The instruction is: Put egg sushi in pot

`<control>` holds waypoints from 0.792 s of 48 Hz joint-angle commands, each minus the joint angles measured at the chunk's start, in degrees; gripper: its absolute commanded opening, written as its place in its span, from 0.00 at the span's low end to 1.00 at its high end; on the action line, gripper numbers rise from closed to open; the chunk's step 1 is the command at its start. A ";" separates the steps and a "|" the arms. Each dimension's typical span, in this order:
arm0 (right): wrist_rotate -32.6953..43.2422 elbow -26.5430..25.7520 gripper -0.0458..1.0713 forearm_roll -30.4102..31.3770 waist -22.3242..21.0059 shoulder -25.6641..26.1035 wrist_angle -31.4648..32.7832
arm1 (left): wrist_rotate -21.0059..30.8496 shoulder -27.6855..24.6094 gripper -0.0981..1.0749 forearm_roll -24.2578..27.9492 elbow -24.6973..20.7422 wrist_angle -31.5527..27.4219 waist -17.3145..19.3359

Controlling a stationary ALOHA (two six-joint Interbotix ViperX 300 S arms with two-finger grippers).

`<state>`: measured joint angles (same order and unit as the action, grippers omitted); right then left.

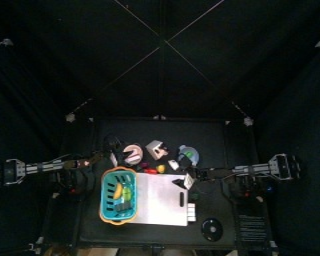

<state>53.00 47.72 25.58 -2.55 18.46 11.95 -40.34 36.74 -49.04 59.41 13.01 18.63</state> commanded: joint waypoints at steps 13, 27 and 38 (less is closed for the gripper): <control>-0.18 -1.85 0.97 1.32 -0.88 0.53 -0.26 | 3.25 -1.14 0.84 8.96 -3.78 8.44 -6.68; 0.26 -1.93 0.97 1.49 -0.79 0.53 -0.26 | 4.75 -6.77 0.84 10.46 -3.78 10.02 -8.35; 0.09 -2.02 0.97 1.49 -0.53 1.32 0.70 | 4.75 -8.53 0.84 10.37 -4.92 9.93 -9.32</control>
<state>53.17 47.20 26.98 -3.16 18.37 12.30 -35.51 28.39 -38.85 56.34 22.59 9.67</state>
